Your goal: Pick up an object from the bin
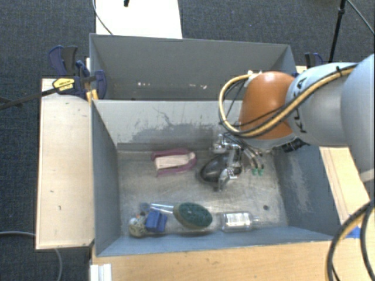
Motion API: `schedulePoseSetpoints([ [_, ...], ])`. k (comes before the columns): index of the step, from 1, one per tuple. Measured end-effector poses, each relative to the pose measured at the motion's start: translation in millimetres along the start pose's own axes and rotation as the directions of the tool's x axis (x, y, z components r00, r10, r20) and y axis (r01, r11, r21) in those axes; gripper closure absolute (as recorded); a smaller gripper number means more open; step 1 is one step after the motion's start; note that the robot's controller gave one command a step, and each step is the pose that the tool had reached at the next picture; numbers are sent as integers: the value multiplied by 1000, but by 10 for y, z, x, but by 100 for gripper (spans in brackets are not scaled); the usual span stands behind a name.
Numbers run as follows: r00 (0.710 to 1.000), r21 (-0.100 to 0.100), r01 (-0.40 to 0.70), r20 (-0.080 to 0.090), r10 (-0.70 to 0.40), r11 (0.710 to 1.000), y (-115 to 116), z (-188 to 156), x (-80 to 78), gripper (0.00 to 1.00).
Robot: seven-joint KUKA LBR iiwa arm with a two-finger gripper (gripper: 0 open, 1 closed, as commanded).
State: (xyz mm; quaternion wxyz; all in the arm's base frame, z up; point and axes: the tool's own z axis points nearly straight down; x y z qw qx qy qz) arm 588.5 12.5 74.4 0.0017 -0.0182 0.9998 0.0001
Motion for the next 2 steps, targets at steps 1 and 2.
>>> schedulePoseSetpoints([
  [1,1000,-1,-1,3,1,1000,10,-38,-13,100],
  [2,992,2,122,6,-122,992,-151,-1387,64,100],
])
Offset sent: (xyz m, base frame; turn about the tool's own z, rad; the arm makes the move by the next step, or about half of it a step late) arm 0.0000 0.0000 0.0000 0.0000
